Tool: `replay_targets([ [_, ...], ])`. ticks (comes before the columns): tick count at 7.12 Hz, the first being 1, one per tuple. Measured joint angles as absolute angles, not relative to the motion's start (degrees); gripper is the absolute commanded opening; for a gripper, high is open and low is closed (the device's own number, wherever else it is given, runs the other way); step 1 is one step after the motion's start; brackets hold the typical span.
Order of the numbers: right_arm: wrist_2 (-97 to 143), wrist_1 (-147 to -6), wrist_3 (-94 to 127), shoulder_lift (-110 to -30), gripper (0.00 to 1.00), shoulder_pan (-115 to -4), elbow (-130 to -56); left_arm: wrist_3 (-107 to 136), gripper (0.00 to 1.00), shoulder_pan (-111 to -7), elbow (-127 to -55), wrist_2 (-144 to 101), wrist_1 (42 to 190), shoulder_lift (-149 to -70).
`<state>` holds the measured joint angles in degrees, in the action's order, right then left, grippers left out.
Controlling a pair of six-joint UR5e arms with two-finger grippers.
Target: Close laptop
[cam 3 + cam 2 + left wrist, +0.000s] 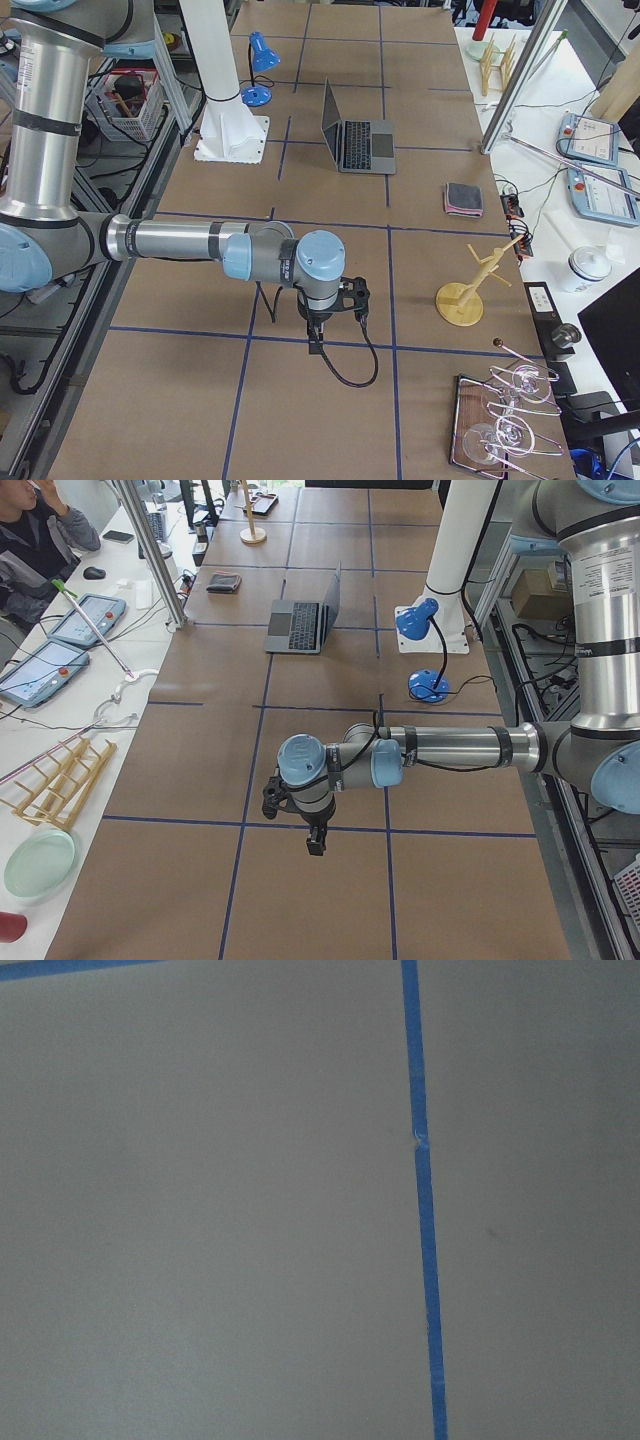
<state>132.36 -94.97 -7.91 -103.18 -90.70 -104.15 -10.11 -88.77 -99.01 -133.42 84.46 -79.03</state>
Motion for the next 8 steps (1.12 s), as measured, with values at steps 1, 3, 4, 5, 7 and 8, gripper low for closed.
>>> replay_targets([
  [1, 132.4, -94.9, -7.9, -103.2, 1.0, -90.7, -104.2, -10.1, 1.0, -88.8, -99.1, -133.4, 84.5, -79.0],
  [3, 132.4, -94.4, -7.9, -102.9, 1.0, -90.6, -104.4, -10.1, 1.0, -88.7, -99.4, -133.3, 84.9, -79.0],
  [4, 132.4, -92.5, -7.6, -102.8, 1.0, -90.5, -104.5, -10.1, 1.0, -88.6, -99.8, -133.1, 85.0, -79.2],
  [5, 132.5, -89.8, -7.4, -102.8, 1.0, -90.5, -104.6, -9.9, 1.0, -88.6, -100.0, -133.0, 85.9, -80.3],
  [7, 132.8, -87.6, -7.2, -102.6, 0.99, -90.4, -104.7, -9.6, 1.0, -88.6, -99.1, -133.2, 90.0, -85.1],
  [8, 133.7, -87.4, -7.2, -102.6, 0.99, -90.2, -104.7, -9.6, 1.0, -88.6, -98.4, -133.9, 91.6, -86.1],
])
